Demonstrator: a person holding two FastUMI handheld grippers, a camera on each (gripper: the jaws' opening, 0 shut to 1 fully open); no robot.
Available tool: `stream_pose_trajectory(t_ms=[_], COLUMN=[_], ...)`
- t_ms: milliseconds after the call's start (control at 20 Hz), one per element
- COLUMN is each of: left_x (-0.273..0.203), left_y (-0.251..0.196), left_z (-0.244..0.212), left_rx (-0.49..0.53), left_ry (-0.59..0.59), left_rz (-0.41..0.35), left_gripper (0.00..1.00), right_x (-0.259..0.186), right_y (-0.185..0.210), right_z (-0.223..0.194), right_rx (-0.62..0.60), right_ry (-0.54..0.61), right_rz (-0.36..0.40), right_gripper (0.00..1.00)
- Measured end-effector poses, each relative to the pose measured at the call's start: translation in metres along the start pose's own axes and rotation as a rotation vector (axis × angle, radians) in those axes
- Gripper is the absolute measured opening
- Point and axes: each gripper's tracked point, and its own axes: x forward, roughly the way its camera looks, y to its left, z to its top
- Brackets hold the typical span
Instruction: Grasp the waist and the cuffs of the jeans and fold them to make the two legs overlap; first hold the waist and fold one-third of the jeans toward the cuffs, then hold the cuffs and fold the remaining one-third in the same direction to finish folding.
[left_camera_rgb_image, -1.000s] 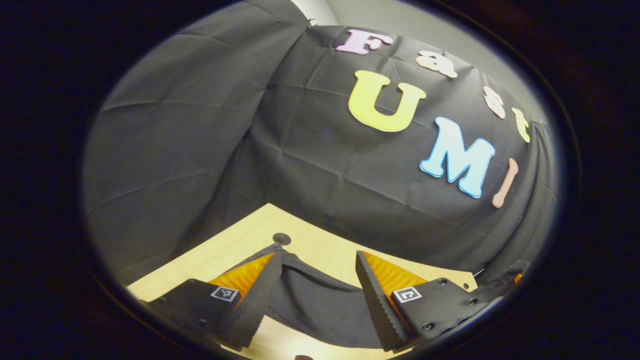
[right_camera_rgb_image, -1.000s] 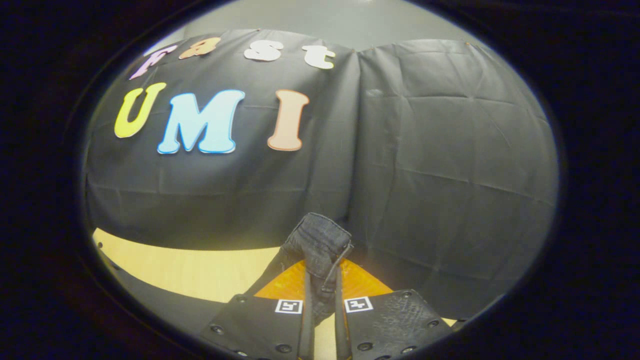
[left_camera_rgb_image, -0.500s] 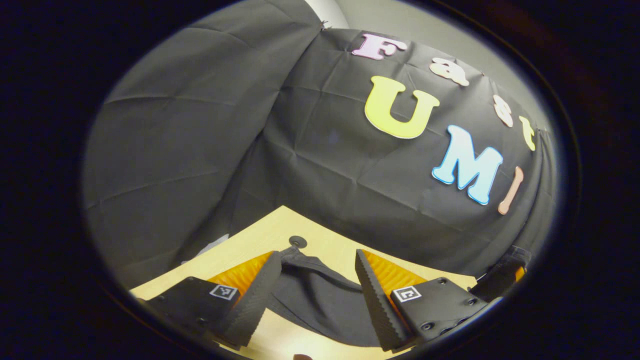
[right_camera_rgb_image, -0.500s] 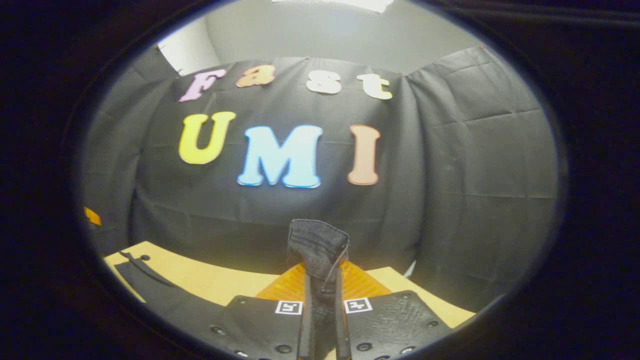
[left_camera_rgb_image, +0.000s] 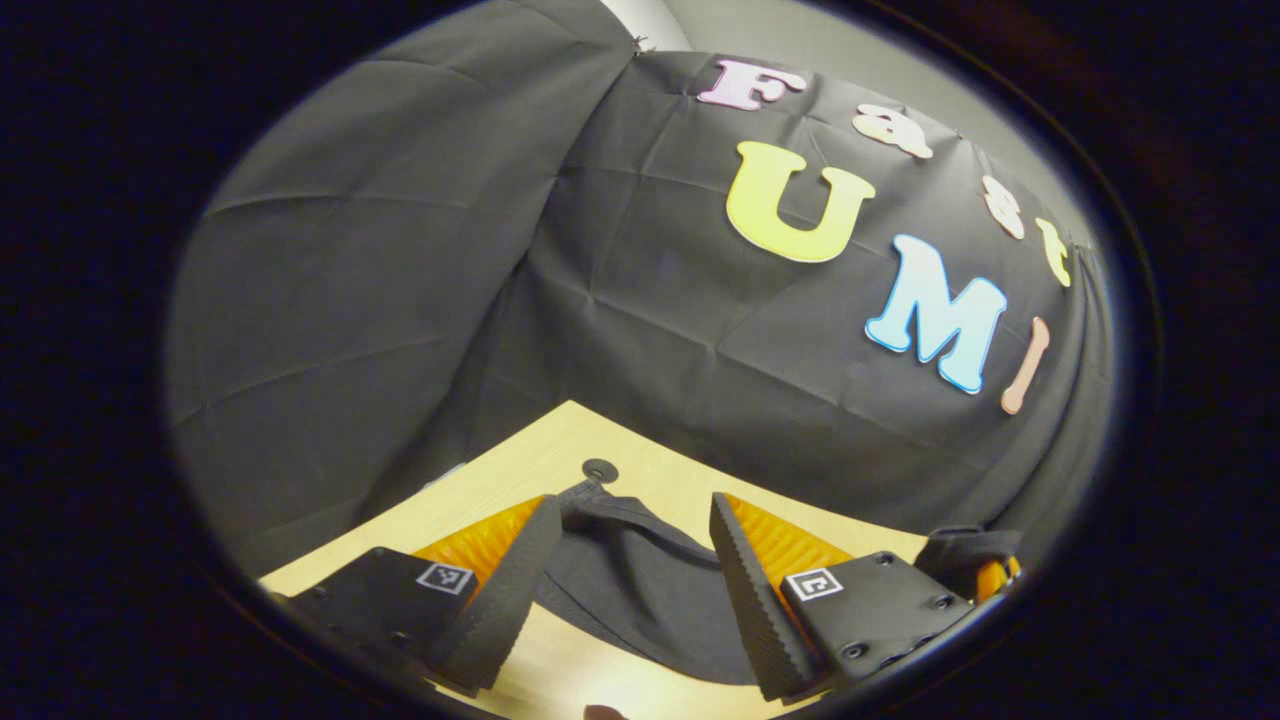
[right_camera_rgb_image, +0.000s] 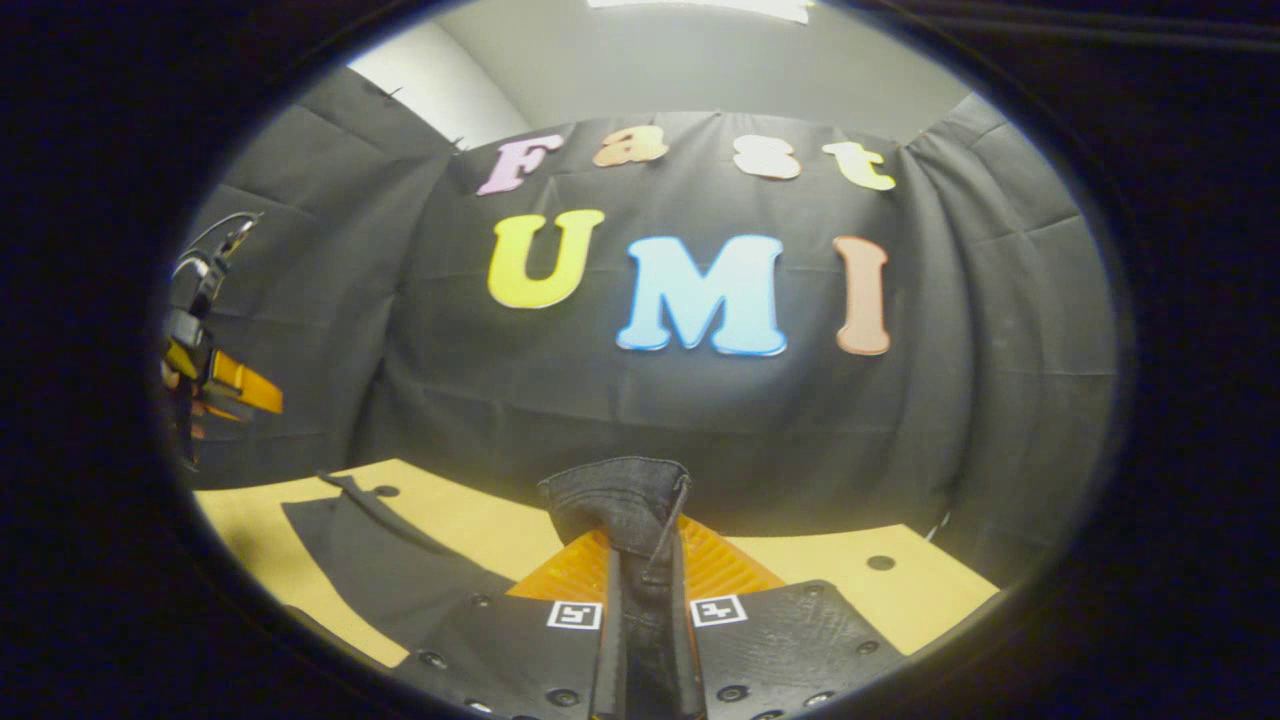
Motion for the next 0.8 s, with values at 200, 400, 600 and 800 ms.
stream_pose_trajectory(t_ms=[200,400,600,800], left_x=[-0.004,-0.015,-0.018,-0.016], left_y=[-0.001,0.005,0.011,0.001], left_z=[-0.016,-0.026,-0.037,-0.055], left_rx=[0.007,0.012,-0.009,-0.034], left_ry=[0.006,0.022,0.038,0.069], left_rz=[0.028,0.059,0.082,0.079], left_gripper=[0.98,0.98,0.98,0.98], right_x=[0.004,0.007,-0.008,-0.019], right_y=[0.040,0.070,0.084,0.095], right_z=[-0.039,-0.085,-0.100,-0.110], right_rx=[-0.005,0.009,-0.044,-0.035], right_ry=[0.038,0.137,0.169,0.201], right_rz=[0.115,0.223,0.306,0.391], right_gripper=[0.18,0.19,0.30,0.53])
